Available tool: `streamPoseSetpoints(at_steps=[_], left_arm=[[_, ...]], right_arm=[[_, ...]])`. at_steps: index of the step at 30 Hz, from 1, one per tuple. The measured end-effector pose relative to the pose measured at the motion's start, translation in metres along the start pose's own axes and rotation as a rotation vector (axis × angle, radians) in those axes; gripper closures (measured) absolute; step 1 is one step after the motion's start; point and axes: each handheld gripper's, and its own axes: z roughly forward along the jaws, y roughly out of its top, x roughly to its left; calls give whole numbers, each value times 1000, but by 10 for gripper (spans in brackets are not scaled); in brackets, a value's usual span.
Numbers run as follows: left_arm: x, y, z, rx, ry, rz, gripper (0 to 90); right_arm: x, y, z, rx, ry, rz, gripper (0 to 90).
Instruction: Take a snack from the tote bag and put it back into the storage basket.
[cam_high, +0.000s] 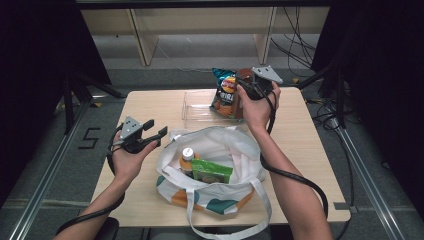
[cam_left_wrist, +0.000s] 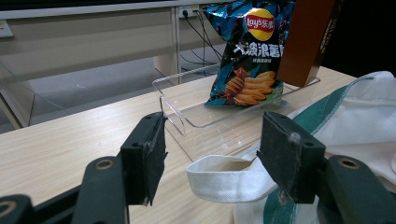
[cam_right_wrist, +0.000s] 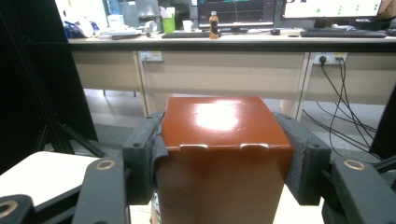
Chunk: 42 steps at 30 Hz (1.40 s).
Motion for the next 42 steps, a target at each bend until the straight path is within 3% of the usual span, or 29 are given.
streamPoseSetpoints(at_steps=[5, 9, 18, 20, 24, 30, 33, 35, 38, 42], left_arm=[[0, 0, 0, -2, 0, 1, 401], [0, 0, 0, -4, -1, 2, 401], [0, 0, 0, -2, -1, 3, 401], [0, 0, 0, -1, -1, 8, 401], [0, 0, 0, -3, -2, 2, 401], [-1, 0, 0, -3, -2, 7, 401], [0, 0, -1, -2, -1, 4, 401], [0, 0, 0, -3, -2, 3, 401], [0, 1, 0, -3, -2, 7, 401], [-1, 0, 0, -3, -3, 6, 401]], right_arm=[[0, 1, 1, -2, 2, 0, 401], [-2, 0, 2, -4, -13, 26, 401], [-3, 1, 3, -8, -16, -3, 401], [-2, 1, 3, 4, -22, 20, 401], [-2, 0, 4, 4, -28, 17, 401], [-1, 1, 5, -4, -24, -14, 401], [-1, 0, 5, -4, -34, 19, 401], [-3, 0, 6, -10, -35, -1, 401], [-5, 1, 6, -10, -37, 36, 401], [-5, 1, 5, -1, -37, 25, 401]])
